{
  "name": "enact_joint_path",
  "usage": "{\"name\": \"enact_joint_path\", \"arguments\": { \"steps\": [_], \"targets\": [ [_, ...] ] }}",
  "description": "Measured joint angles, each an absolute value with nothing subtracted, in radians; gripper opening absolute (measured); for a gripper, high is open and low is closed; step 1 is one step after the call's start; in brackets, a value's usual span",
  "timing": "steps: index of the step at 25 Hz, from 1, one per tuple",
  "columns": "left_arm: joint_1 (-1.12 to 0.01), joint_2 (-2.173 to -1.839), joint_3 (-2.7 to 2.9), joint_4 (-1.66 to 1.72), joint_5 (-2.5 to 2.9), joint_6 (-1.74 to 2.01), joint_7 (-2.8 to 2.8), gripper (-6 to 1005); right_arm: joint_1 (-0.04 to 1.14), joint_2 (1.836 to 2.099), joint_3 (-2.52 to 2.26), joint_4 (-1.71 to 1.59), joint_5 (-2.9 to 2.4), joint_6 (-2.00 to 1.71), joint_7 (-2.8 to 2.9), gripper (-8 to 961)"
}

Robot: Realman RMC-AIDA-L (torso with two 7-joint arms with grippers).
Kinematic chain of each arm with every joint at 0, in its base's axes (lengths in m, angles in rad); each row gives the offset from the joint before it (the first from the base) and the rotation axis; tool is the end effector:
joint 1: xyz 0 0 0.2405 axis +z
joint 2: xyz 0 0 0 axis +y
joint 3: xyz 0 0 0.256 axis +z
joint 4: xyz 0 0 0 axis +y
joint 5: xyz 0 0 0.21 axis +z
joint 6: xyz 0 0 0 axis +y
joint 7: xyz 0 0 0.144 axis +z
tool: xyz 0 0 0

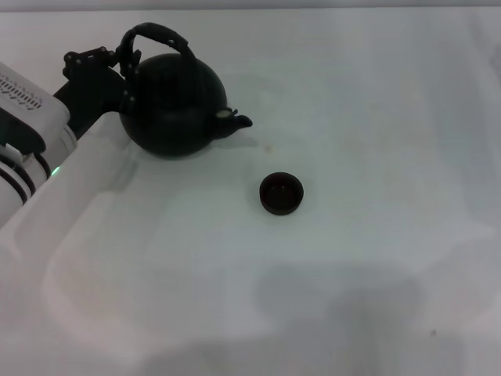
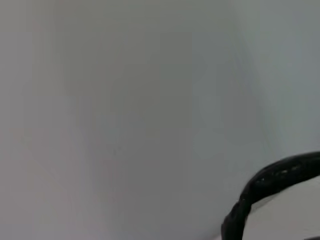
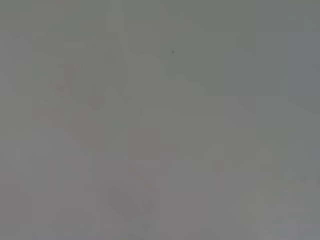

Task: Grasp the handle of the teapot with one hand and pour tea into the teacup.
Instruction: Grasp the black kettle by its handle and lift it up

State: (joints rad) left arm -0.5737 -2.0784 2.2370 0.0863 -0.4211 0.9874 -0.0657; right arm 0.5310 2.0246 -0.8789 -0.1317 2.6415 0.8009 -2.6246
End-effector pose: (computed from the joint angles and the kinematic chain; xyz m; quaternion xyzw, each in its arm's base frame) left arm -0.3007 0.3561 -0.0582 -0.8412 -0.1021 -0.1783 0.5002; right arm 0.3776 0.3752 0.0393 -0.6315 0.3849 0.2580 0.6217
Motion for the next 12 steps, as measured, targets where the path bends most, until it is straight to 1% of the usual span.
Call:
{"name": "enact_joint_path", "arguments": {
  "steps": [7, 12],
  "targets": [
    [-0.563, -2.073, 2.236, 0.122, -0.484, 1.022, -0.066, 114, 0.531, 2.025, -0.879, -0.130, 2.642, 0.787, -2.625, 840],
    [-0.570, -2.070, 2.235, 0.123, -0.484, 1.085, -0.066, 97, 0.531, 2.025, -0.879, -0.130, 2.646, 0.787, -2.625, 840]
  ]
}}
